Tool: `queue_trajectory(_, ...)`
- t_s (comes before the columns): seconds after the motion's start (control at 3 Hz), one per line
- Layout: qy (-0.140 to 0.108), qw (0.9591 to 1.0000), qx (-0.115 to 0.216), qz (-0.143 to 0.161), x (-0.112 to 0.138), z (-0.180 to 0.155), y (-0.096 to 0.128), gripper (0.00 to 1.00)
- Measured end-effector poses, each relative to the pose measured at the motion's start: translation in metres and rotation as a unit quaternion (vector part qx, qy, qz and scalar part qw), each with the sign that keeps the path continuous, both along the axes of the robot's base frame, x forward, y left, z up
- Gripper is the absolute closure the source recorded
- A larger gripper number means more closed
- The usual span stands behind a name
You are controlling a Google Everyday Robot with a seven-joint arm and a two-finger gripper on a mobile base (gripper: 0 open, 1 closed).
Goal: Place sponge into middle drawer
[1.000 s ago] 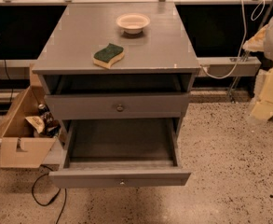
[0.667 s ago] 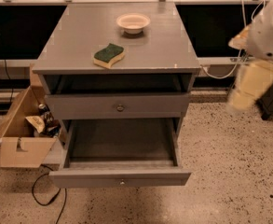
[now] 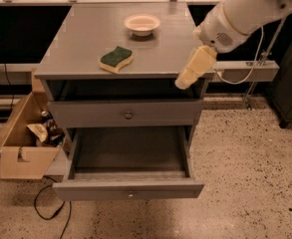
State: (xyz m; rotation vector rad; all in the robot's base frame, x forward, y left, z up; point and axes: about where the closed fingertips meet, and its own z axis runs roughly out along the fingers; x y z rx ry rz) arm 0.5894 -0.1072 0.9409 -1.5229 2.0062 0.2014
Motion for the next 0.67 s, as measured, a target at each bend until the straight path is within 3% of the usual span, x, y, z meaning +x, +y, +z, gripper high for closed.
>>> queue_trajectory(0.33, -0.011, 0.9976, 0.064, -0.023, 0.049, -0.0041, 0.0433, 0.0)
queue_trajectory(0.67, -0.011, 0.9976, 0.064, -0.023, 0.049, -0.0041, 0.0433, 0.0)
